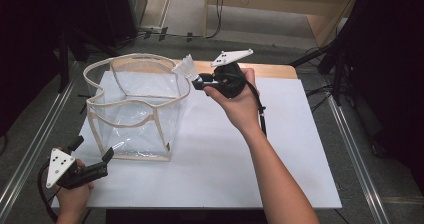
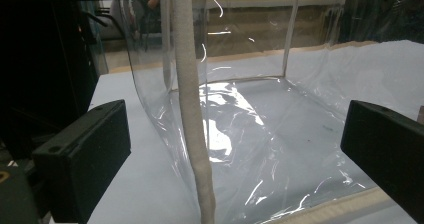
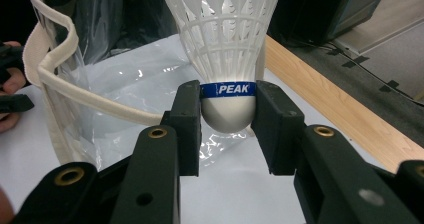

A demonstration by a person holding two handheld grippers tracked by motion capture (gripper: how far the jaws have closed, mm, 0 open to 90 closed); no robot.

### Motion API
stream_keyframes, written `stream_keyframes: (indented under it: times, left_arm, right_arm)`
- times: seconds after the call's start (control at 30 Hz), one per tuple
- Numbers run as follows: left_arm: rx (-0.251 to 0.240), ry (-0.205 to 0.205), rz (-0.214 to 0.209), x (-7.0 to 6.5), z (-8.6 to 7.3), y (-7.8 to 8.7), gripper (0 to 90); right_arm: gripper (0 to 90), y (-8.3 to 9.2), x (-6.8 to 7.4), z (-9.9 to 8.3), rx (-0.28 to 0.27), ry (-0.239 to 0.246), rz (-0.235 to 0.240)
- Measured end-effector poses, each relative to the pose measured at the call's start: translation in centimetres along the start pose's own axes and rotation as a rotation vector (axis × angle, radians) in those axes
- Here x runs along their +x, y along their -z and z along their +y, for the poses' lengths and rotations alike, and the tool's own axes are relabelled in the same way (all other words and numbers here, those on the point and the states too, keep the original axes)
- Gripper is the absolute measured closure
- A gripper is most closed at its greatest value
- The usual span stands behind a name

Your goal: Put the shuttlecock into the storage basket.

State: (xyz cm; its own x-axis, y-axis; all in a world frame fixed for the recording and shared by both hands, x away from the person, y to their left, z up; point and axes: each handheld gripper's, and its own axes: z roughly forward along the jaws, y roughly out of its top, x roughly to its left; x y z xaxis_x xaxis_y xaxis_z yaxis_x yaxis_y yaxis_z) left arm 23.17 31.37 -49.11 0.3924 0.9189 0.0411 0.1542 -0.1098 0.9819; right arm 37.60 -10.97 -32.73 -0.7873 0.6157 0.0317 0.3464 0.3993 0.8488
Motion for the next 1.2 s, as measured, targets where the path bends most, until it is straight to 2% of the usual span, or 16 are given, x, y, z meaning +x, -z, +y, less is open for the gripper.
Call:
stream_keyframes:
  times: [1.2]
  left_arm:
    - [0.0, 0.005, -0.001, 0.0, 0.0, 0.0, 0.3]
  right_arm:
    - [62.6, -1.1, 2.1, 0.8, -0.019, 0.02, 0.067]
